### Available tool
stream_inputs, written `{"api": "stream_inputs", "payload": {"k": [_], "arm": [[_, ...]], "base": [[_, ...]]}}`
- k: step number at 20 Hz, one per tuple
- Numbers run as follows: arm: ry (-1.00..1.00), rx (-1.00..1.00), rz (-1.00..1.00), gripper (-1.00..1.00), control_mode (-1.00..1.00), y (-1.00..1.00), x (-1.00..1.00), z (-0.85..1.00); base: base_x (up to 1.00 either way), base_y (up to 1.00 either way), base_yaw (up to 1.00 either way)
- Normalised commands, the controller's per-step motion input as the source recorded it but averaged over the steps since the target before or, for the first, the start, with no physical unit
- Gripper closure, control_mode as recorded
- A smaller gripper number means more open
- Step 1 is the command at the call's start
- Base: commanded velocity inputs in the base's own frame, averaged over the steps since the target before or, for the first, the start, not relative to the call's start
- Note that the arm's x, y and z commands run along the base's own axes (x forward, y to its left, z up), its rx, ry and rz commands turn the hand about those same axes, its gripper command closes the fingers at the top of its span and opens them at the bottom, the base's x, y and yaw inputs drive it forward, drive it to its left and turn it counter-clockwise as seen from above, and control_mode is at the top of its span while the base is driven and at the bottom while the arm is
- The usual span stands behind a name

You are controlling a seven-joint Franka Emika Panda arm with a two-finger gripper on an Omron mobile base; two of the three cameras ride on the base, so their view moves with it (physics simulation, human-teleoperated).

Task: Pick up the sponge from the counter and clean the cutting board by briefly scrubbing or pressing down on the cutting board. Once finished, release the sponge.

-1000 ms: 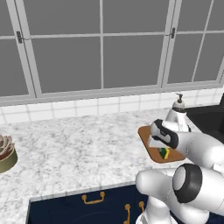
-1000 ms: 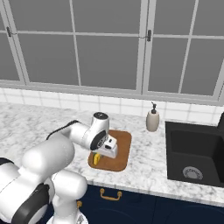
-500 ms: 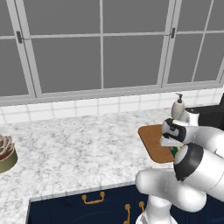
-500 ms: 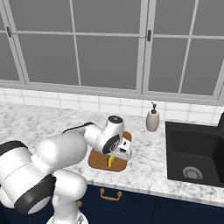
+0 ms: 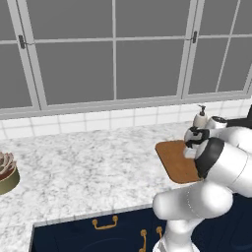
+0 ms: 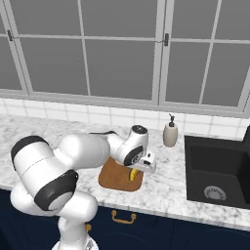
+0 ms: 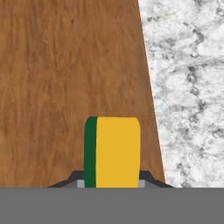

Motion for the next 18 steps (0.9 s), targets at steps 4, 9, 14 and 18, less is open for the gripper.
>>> {"api": "stream_inputs", "payload": {"k": [4,9,14,18], "arm": [[-0.20,-0.04,0.00,1.00,-1.00,0.48,-0.12,-0.11],[-0.18,-0.03,0.00,1.00,-1.00,0.79,-0.22,-0.06],[-0.06,0.00,0.00,1.00,-1.00,0.77,-0.03,-0.03],[0.00,0.00,0.00,1.00,-1.00,0.36,0.41,0.00]], "base": [[0.00,0.00,0.00],[0.00,0.00,0.00],[0.00,0.00,0.00],[0.00,0.00,0.00]]}}
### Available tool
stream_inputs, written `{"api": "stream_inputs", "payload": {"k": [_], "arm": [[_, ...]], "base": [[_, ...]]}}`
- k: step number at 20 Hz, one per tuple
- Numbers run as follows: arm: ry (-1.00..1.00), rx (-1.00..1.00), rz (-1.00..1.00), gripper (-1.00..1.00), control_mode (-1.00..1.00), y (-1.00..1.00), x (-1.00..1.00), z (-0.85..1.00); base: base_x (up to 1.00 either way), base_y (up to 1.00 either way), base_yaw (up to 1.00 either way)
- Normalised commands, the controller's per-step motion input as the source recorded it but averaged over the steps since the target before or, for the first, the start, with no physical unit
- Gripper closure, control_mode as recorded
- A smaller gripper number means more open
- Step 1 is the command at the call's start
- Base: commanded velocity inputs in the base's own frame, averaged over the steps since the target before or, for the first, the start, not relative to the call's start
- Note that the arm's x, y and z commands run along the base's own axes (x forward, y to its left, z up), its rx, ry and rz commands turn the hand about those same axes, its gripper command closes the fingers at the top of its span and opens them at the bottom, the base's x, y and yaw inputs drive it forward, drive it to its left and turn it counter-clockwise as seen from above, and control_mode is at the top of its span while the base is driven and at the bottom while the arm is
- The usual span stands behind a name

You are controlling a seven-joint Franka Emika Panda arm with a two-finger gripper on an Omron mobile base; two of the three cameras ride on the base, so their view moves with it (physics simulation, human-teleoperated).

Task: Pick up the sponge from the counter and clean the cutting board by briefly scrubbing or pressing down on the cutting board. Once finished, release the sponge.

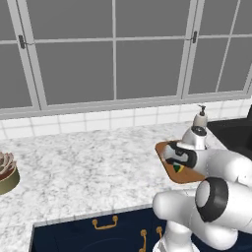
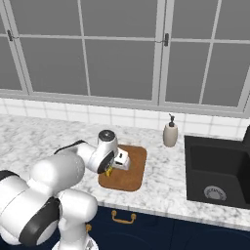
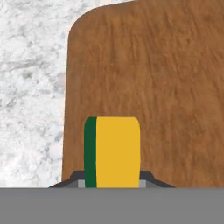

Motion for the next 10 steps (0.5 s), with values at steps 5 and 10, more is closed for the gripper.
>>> {"api": "stream_inputs", "payload": {"k": [5,10], "arm": [[0.04,0.00,0.00,1.00,-1.00,0.01,0.79,0.00],[0.00,-0.01,0.00,1.00,-1.00,-0.18,0.35,-0.10]], "base": [[0.00,0.00,0.00],[0.00,0.00,0.00]]}}
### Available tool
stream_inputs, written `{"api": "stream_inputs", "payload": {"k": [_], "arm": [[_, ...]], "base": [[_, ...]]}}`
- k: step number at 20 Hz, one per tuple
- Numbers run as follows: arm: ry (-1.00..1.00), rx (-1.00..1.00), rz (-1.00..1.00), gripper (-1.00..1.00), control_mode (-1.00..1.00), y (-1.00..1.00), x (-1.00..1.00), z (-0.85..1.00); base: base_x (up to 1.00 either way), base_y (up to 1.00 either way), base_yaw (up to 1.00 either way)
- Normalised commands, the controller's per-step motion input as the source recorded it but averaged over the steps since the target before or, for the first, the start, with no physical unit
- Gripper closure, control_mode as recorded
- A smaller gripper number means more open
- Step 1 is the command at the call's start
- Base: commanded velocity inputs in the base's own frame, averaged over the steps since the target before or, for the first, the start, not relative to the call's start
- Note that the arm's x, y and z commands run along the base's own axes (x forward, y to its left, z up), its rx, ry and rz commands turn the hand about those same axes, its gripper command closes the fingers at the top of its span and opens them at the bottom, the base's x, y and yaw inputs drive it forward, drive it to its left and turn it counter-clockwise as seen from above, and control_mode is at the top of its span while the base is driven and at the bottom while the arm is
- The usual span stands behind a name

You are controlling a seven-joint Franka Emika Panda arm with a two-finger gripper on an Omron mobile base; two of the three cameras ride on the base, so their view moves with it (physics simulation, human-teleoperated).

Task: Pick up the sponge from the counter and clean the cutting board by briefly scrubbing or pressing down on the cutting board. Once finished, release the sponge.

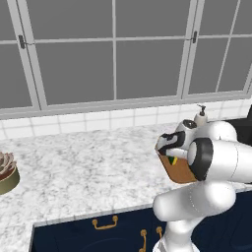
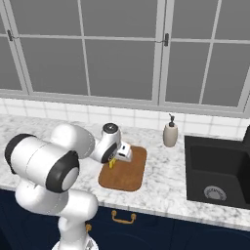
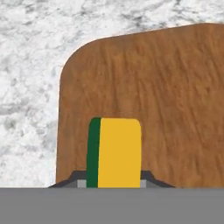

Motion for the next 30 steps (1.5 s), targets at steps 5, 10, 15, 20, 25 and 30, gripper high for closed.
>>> {"api": "stream_inputs", "payload": {"k": [5,10,15,20,25,30], "arm": [[0.00,-0.02,0.00,1.00,-1.00,-0.80,0.00,-0.19],[0.00,-0.01,0.00,1.00,-1.00,-0.70,0.00,-0.07],[0.00,-0.07,0.00,1.00,-1.00,-0.21,0.00,0.00],[-0.01,-0.15,0.00,1.00,-1.00,0.19,0.00,-0.04],[0.00,-0.09,0.00,1.00,-1.00,0.77,-0.10,-0.04],[0.00,0.00,0.02,1.00,-1.00,0.72,-0.01,0.00]], "base": [[0.00,0.00,0.00],[0.00,0.00,0.00],[0.00,0.00,0.00],[0.00,0.00,0.00],[0.00,0.00,0.00],[0.00,0.00,0.00]]}}
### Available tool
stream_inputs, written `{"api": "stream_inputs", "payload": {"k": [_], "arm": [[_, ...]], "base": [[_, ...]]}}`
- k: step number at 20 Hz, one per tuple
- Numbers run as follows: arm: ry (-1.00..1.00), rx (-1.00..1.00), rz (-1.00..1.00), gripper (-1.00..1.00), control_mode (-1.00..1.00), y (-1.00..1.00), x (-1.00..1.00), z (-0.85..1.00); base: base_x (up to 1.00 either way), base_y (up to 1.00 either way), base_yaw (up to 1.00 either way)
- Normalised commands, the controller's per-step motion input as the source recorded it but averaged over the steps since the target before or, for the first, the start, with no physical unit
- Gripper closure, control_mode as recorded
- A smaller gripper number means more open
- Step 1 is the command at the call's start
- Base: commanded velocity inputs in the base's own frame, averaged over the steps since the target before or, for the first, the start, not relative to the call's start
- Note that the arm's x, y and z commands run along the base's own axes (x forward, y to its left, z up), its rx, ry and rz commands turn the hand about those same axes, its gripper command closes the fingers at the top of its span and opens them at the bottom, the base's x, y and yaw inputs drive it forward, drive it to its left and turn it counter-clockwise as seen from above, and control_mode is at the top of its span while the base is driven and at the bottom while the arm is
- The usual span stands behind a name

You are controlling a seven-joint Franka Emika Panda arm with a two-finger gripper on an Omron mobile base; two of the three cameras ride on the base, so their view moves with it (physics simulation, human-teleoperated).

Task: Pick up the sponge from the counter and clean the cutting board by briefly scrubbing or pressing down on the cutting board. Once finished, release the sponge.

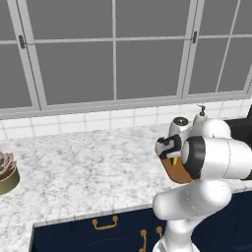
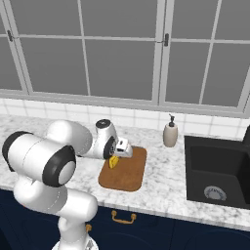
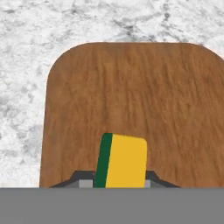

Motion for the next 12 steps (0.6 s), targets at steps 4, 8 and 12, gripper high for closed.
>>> {"api": "stream_inputs", "payload": {"k": [4,8,12], "arm": [[0.00,0.00,0.01,1.00,-1.00,0.12,0.08,0.00],[0.00,0.00,0.00,1.00,-1.00,-0.35,0.13,0.00],[0.00,0.00,0.00,1.00,-1.00,-0.98,0.00,0.00]], "base": [[0.00,0.00,0.00],[0.00,0.00,0.00],[0.00,0.00,0.00]]}}
